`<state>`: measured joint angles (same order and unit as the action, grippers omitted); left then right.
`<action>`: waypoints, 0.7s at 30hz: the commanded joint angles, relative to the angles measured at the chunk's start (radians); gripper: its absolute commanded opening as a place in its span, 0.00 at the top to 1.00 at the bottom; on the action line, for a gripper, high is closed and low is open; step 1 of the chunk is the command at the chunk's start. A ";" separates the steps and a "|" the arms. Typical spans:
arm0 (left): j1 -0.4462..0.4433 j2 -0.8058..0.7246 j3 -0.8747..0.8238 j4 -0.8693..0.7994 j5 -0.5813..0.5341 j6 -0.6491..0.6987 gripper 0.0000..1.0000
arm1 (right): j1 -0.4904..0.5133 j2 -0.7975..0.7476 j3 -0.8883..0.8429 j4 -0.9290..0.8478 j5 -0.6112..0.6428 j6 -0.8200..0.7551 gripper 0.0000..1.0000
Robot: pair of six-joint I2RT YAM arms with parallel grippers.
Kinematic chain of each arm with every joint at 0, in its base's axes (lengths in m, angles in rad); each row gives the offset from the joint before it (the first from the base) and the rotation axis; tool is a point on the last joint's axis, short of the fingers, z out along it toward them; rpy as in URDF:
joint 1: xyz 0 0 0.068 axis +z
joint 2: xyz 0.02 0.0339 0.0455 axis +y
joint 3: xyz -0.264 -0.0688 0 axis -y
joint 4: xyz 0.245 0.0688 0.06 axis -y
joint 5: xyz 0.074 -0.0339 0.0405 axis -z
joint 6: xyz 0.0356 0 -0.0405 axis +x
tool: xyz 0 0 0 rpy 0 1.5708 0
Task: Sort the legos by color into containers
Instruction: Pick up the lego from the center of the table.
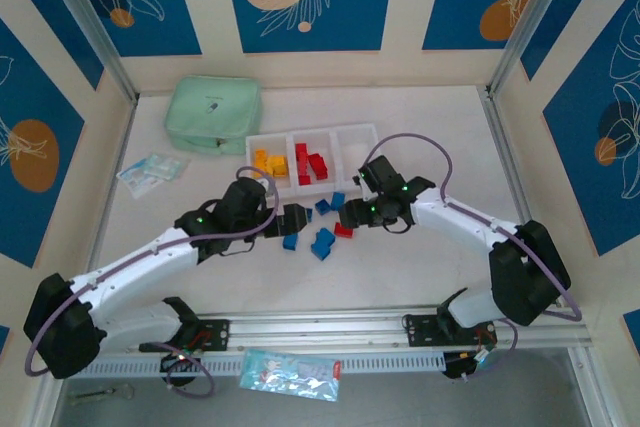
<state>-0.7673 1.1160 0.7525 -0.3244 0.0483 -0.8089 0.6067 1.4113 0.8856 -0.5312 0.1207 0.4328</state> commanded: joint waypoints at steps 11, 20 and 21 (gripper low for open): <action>-0.031 0.016 -0.013 0.036 -0.070 -0.048 0.01 | 0.132 0.121 -0.014 0.020 0.119 0.021 0.24; -0.031 -0.014 -0.022 0.020 -0.110 -0.052 0.01 | 0.130 0.221 0.028 0.047 0.202 0.028 0.23; -0.031 -0.016 -0.024 0.020 -0.110 -0.050 0.01 | 0.125 0.229 0.035 0.049 0.208 0.031 0.24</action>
<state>-0.7906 1.1217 0.7433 -0.2958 -0.0353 -0.8482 0.7395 1.6196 0.8852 -0.5060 0.2775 0.4484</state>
